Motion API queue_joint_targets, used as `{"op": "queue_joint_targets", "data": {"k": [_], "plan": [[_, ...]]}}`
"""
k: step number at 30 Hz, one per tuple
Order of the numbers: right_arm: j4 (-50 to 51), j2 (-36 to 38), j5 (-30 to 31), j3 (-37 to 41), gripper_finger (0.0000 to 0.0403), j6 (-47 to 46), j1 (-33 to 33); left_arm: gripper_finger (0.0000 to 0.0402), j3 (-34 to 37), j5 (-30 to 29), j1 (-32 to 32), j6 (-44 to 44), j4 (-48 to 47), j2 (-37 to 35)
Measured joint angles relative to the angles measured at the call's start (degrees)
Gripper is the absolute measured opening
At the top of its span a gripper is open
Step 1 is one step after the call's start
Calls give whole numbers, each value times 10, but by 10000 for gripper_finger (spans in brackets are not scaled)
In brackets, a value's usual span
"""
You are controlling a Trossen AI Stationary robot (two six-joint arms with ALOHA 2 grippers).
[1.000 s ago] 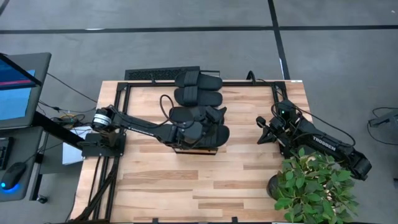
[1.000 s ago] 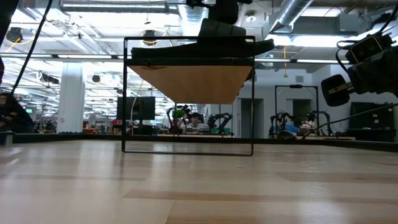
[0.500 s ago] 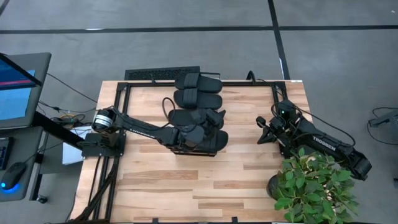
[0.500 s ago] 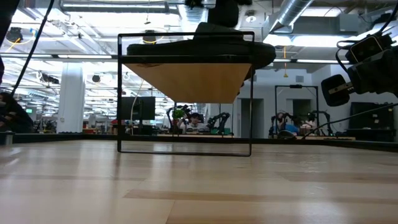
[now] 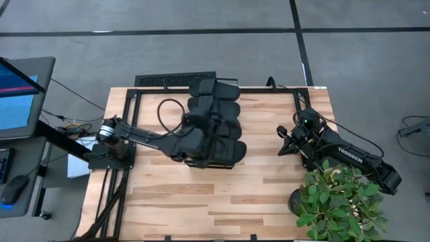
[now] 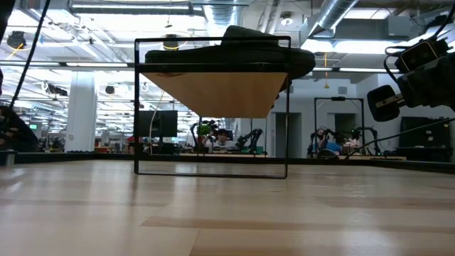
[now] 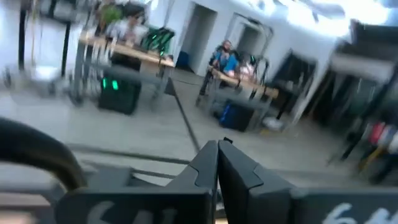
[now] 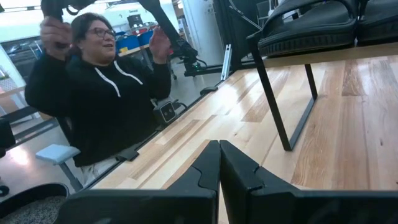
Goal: Pick and place slides into the shelf
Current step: Return to Home Position
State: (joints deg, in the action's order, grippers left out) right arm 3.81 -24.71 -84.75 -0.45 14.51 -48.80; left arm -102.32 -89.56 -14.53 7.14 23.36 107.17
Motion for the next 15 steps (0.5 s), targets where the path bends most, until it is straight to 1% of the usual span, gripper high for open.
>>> {"op": "queue_joint_targets", "data": {"k": [2, 4, 6, 8, 11, 12, 13, 15], "plan": [[0, 0, 0, 0, 0, 0, 0, 0, -2, -2, 0, -52, -28, -5], [0, 0, 0, 0, 0, 0, 0, 0, 1, -5, 8, -66, -73, -10], [0, 0, 0, 0, 0, 0, 0, 0, 2, -6, 15, -59, -137, -13], [0, 0, 0, 0, 0, 0, 0, 0, 3, -5, 21, -16, -212, -13], [0, 0, 0, 0, 0, 0, 0, 0, 3, -4, 25, 85, -372, -17], [0, 0, 0, 0, 0, 0, 0, 0, 3, -2, 25, 137, -441, -19], [0, 0, 0, 0, 0, 0, 0, 0, 3, -3, 25, 209, -518, -23], [0, 0, 0, 0, 0, 0, 0, 0, 3, -3, 22, 400, -693, -28]]}}
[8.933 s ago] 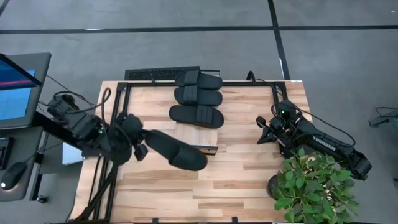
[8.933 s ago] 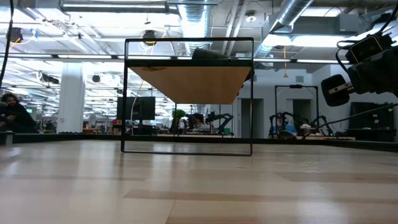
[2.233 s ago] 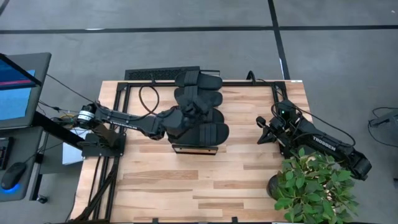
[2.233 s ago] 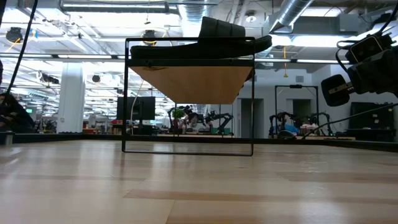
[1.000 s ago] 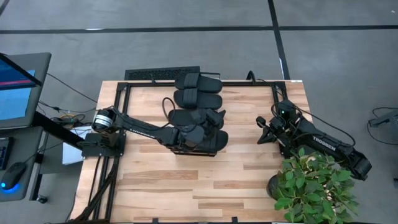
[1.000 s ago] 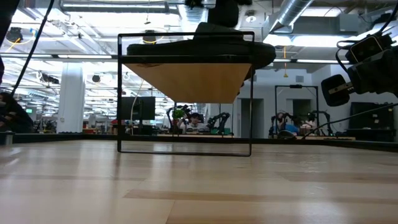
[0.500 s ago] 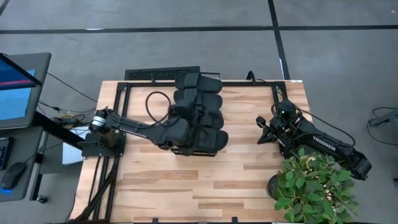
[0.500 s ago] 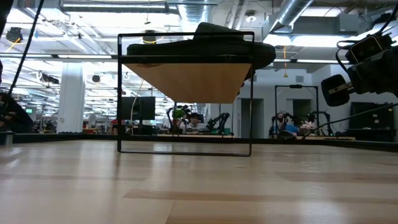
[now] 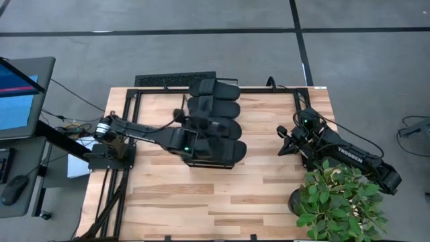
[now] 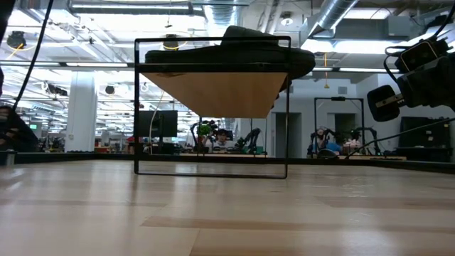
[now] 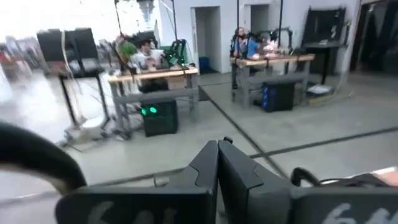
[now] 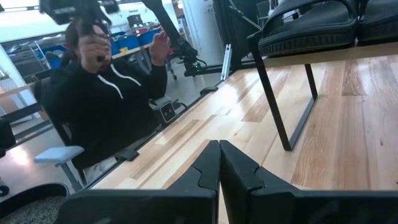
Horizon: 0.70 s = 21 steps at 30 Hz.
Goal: Pick and place slides into the shelf
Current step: Return to Home Position
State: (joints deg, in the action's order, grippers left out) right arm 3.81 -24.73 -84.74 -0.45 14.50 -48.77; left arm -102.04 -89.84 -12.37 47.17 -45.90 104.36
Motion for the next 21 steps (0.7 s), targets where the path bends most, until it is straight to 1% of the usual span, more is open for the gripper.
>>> {"op": "queue_joint_targets", "data": {"k": [4, 5, 6, 7, 9, 10, 11, 13, 15, 19, 21], "plan": [[0, 0, 0, 0, 0, 0, 0, 0, 0, 6, -15, 468, -399, -1], [0, 0, 0, 0, 0, 0, 0, 0, 3, 10, -20, 575, -450, -2], [0, 0, 0, 0, 0, 0, 0, 0, 15, 8, -22, 600, -433, -6], [0, 0, 0, 0, 0, 0, 0, 0, 36, -1, -22, 565, -402, -20], [0, 0, 0, 0, 0, 0, 0, 0, 62, 3, -28, 502, -357, -44], [0, 0, 0, 0, 0, 0, 0, 0, 73, -7, -27, 492, -342, -53], [0, 0, 0, 0, 0, 0, 0, 0, 88, -9, -28, 496, -358, -63], [0, 1, 0, 0, 0, 0, 0, 0, 119, 1, -31, 547, -405, -68], [0, 0, 0, 0, 0, 0, 0, 0, 154, 10, -28, 623, -441, -79], [0, 1, 0, 0, 0, 0, 0, 0, 251, 40, -19, 663, -431, -135], [0, 0, 0, 0, 0, 0, 0, 0, 308, 58, -15, 719, -427, -155]]}}
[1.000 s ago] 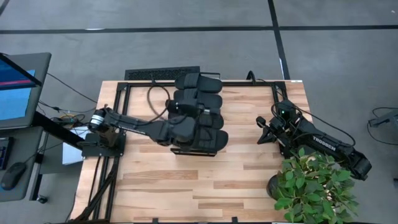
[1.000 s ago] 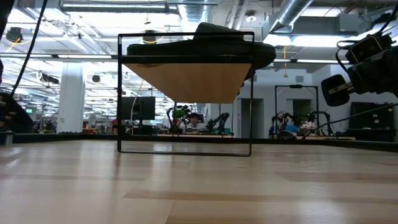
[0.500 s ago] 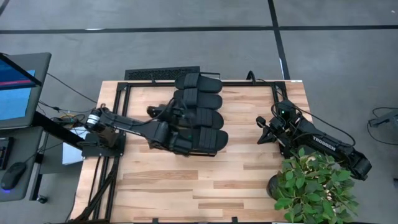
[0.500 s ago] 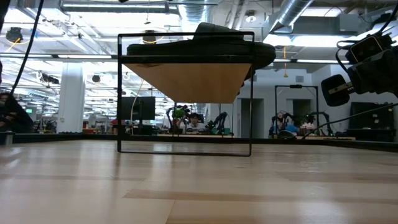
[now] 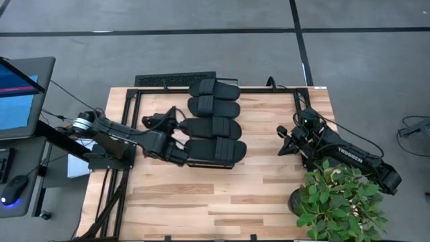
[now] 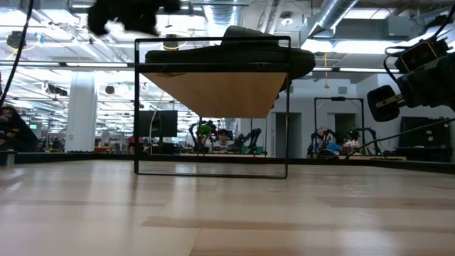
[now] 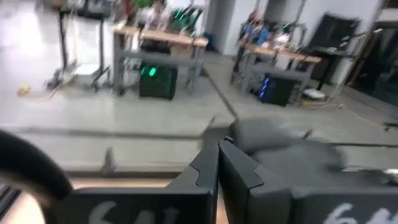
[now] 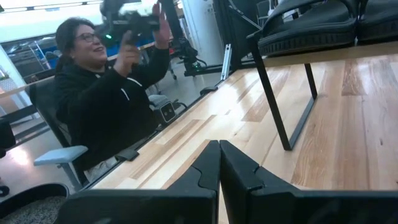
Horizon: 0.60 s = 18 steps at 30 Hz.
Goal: Pick and place slides into the shelf
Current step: Return to Home Position
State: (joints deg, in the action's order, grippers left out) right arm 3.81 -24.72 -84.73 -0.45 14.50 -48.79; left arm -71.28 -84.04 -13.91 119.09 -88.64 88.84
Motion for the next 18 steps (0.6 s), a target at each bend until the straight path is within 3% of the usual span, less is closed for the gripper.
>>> {"op": "queue_joint_targets", "data": {"k": [6, 18], "plan": [[0, 1, 0, 0, 0, 0, 0, 0, 164, 32, 1, 156, 25, -42], [0, 0, 0, 0, 0, 0, 0, 0, 376, 36, 3, 164, 333, -35]]}}
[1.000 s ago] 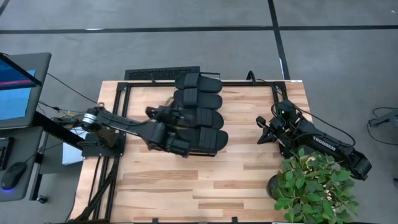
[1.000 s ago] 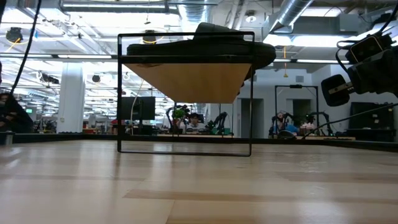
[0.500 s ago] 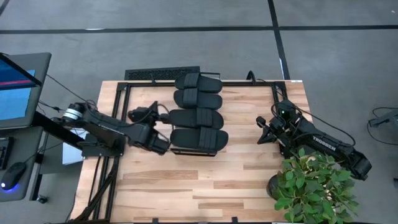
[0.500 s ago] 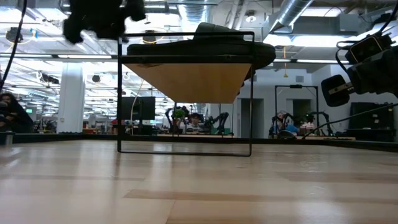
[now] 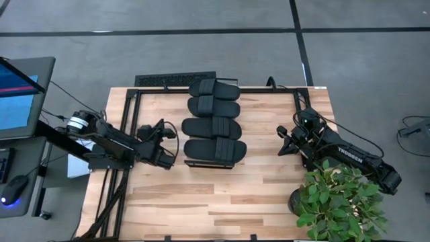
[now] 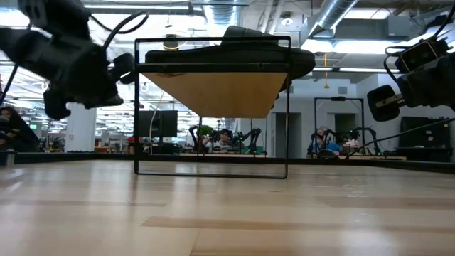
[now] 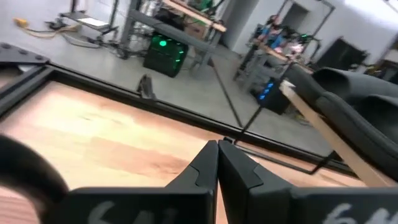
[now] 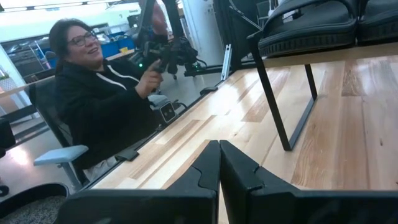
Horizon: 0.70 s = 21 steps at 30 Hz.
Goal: Pick and place slides into the shelf
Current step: Return to Home Position
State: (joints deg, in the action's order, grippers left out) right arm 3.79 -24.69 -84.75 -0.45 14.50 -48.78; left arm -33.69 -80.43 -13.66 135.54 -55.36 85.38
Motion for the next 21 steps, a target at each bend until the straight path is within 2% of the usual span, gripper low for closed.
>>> {"op": "queue_joint_targets", "data": {"k": [5, 8, 10, 15, 21], "plan": [[0, 0, 0, 0, 0, 0, 0, 0, 11, -29, -19, -7, 29, 0], [0, 0, 0, 0, 0, 0, 0, 0, 0, -62, -37, -52, 59, -14], [0, 0, 0, 0, 0, 0, 0, 0, -4, -95, -51, -96, 74, -38], [0, 0, 0, 0, 0, 0, 0, 0, -10, -97, -59, -215, 76, -120], [0, 0, 0, 0, 0, 0, 0, 0, -10, -94, -43, -421, 123, -218]]}}
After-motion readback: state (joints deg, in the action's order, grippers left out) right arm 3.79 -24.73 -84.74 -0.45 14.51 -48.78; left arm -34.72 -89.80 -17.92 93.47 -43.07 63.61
